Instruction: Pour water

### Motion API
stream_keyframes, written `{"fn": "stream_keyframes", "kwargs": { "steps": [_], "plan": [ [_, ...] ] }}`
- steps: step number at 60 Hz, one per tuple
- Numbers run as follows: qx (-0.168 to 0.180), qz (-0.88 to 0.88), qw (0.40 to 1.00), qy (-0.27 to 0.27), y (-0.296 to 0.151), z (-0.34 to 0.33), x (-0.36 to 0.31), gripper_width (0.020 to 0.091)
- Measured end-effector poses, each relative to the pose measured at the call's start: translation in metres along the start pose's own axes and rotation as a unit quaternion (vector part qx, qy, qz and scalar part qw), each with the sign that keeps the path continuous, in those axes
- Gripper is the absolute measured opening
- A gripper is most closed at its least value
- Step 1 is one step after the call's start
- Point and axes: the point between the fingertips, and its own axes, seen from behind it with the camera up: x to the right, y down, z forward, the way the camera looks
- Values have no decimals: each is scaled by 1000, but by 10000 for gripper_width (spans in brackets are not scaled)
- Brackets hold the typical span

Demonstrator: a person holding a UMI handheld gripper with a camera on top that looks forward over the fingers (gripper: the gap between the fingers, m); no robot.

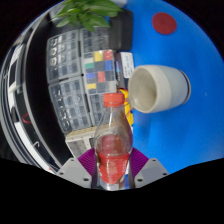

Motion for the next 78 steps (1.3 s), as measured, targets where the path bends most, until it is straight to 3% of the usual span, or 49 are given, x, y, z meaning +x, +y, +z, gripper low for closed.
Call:
{"fn": "stream_keyframes", "kwargs": {
  "steps": [14,22,36,49,65,78],
  "plan": [
    [10,98,995,-7,-7,1,2,432],
    [-4,81,997,8,-7,0,6,432],
    [3,-128,992,6,-27,-16,-26,432],
    [83,-448,890,29,-102,-45,-95,436],
    [165,-648,728,149,-222,-82,-99,433],
    [159,-686,678,212,-290,-82,-38,432]
  ]
}}
